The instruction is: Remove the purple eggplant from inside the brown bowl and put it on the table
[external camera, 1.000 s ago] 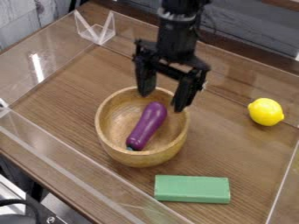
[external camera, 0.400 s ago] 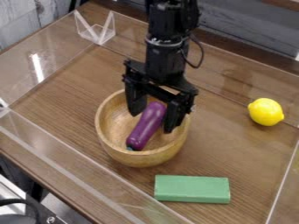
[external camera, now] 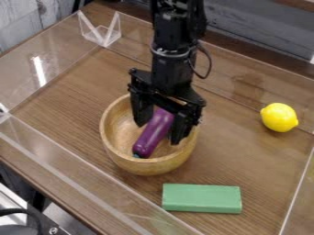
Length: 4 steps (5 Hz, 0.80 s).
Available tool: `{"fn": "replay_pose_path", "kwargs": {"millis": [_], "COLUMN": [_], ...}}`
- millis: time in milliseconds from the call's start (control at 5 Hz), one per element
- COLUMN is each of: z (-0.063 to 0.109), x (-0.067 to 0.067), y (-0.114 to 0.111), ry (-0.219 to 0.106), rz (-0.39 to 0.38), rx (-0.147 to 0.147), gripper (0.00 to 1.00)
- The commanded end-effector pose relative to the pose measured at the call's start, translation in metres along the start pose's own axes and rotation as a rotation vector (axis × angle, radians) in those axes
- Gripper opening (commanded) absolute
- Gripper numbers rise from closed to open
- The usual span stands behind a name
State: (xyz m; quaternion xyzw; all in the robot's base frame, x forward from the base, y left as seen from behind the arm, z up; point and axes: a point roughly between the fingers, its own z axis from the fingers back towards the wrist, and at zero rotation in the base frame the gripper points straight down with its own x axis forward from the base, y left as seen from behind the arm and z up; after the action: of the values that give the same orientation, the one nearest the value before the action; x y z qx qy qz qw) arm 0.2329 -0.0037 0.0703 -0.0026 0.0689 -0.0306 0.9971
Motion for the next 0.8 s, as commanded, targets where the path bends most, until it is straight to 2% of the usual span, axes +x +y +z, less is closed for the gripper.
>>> {"fn": "replay_pose_path", "kwargs": {"millis": [0, 600], "z": [0.001, -0.019], "x": [0.004, 0.007], "y": [0.002, 0.004], "ry": [-0.028, -0.020], "rz": [-0.009, -0.003], "rx": [0.007, 0.011], "gripper": [1.00, 1.00]}}
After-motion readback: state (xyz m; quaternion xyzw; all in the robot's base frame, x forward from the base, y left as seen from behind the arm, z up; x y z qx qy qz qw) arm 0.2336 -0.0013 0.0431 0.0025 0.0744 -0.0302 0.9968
